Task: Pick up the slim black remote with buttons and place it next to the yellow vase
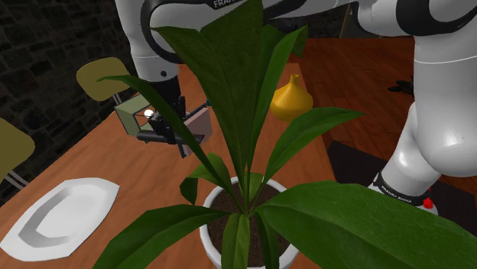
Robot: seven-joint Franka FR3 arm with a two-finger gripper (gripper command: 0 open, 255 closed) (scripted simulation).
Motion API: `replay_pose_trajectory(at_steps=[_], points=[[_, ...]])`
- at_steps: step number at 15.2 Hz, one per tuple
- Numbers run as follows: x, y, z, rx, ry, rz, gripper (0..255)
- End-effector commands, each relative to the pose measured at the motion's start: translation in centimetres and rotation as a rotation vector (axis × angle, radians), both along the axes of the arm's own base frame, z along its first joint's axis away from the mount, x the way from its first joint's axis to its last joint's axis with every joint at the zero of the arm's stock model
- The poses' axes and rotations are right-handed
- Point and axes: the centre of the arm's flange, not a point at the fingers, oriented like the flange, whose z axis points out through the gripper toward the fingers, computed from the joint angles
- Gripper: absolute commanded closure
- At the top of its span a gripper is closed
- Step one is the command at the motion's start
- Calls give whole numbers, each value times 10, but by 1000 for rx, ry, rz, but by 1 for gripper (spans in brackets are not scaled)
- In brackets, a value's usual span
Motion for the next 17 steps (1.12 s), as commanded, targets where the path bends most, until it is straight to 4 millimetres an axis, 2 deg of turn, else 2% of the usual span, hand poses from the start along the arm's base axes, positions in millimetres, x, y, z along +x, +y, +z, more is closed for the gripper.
replay_pose_trajectory(at_steps=[1, 17], points=[[0, 0, 10, 0, 0, 0, 255], [0, 0, 95, 0, 0, 0, 255]])
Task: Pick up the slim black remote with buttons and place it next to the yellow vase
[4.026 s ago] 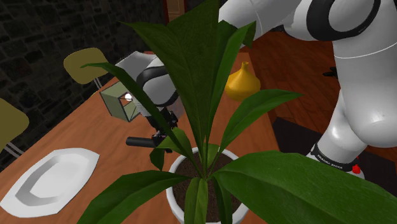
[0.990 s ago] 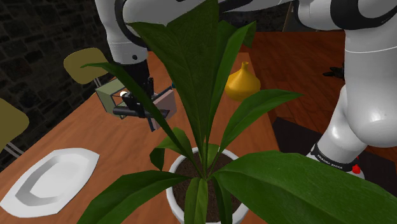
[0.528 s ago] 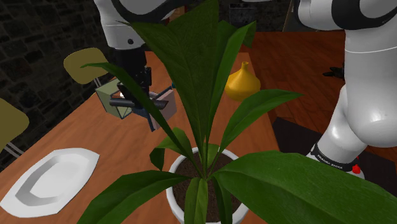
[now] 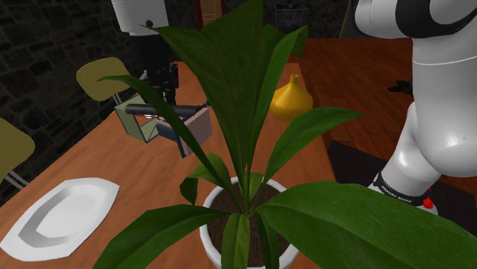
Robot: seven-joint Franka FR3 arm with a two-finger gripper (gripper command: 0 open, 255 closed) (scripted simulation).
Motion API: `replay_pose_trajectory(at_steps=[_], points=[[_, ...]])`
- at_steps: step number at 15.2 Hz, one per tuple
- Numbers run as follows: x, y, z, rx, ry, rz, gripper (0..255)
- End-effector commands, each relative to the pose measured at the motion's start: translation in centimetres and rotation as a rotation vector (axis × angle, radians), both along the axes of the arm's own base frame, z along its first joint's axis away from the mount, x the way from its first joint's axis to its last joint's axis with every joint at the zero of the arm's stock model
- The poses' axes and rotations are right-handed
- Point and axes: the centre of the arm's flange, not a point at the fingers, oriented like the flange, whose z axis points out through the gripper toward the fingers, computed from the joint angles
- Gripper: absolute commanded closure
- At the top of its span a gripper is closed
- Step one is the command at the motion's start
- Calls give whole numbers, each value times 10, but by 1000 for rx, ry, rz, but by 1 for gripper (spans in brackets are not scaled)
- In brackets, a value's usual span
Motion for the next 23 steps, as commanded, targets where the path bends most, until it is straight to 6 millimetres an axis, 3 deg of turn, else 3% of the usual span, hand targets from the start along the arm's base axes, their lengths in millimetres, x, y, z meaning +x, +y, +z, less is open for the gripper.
replay_pose_trajectory(at_steps=[1, 4, 23], points=[[1, 0, 10, 0, 0, 0, 255], [1, 0, 25, 0, 0, 0, 255], [-170, -184, 25, 0, 0, 0, 255]])
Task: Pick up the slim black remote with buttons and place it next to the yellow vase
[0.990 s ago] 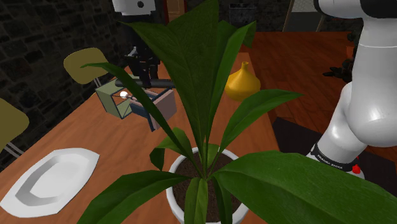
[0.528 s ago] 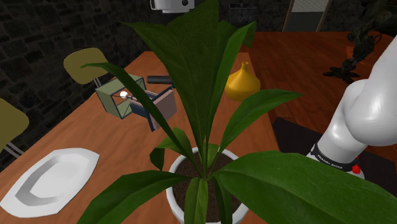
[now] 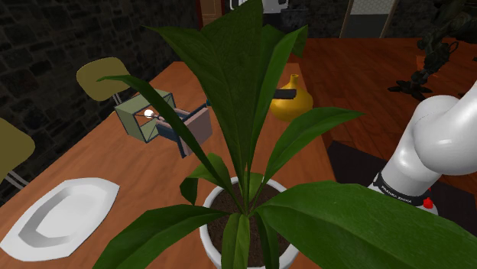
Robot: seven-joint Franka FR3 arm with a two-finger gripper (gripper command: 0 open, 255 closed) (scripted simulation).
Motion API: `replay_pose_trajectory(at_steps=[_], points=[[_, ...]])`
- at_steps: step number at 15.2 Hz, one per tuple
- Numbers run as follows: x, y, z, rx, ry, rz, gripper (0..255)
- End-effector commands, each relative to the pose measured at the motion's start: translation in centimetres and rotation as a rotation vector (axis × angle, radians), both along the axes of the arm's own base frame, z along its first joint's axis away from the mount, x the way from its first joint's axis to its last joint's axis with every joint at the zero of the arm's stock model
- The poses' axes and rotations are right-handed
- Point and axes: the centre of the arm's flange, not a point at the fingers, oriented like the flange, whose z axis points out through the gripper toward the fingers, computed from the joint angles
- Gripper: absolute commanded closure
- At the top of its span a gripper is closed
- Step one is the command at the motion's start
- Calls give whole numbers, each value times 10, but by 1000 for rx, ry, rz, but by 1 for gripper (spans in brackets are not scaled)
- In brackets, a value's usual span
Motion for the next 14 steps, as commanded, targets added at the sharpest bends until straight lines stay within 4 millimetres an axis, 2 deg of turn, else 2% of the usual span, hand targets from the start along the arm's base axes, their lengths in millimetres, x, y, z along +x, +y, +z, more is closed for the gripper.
replay_pose_trajectory(at_steps=[1, 7, 8, 14], points=[[-16, -21, 1, 1, 0, 1, 255], [-70, -79, 1, 1, 0, 1, 255], [-72, -82, 1, 1, 0, 1, 255], [-72, -82, -30, 1, 0, 1, 255]])
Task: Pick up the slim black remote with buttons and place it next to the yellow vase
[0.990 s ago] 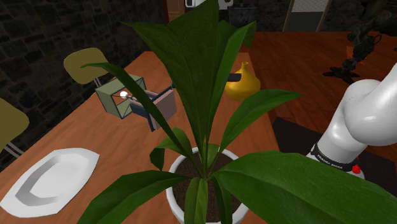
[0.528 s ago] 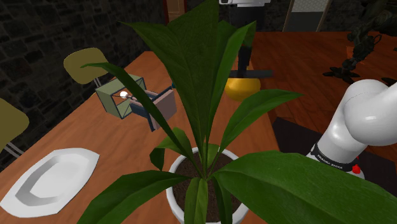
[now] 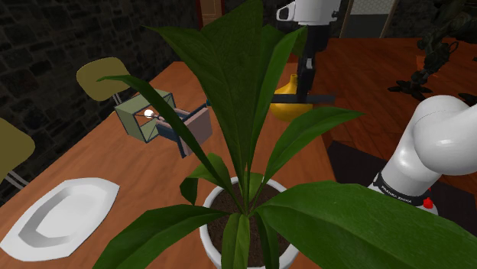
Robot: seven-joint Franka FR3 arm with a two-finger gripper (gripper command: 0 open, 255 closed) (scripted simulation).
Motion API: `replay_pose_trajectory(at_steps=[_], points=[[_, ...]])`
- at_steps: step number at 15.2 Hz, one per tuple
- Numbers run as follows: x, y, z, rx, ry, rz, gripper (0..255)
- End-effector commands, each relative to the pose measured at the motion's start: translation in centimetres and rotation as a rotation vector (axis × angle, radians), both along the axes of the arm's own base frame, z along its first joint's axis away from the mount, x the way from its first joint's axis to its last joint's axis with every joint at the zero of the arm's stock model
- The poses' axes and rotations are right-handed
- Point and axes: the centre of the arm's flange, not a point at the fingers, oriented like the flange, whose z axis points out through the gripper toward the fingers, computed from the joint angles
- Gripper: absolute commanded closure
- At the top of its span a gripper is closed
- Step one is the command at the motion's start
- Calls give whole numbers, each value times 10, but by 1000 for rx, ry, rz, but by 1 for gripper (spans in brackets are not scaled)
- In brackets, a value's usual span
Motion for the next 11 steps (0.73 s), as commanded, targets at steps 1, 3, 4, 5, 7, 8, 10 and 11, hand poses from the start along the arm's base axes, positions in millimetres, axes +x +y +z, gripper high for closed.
replay_pose_trajectory(at_steps=[1, 3, 4, 5, 7, 8, 10, 11], points=[[0, 0, -10, 0, 0, 0, 255], [0, 0, -20, 0, 0, 0, 255], [0, 0, -26, 0, 0, 0, 255], [0, 0, -31, 0, 0, 0, 255], [0, 0, -41, 0, 0, 0, 255], [0, 0, -47, 0, 0, 0, 255], [0, 0, -57, 0, 0, 0, 255], [0, 0, -63, 0, 0, 0, 255]])
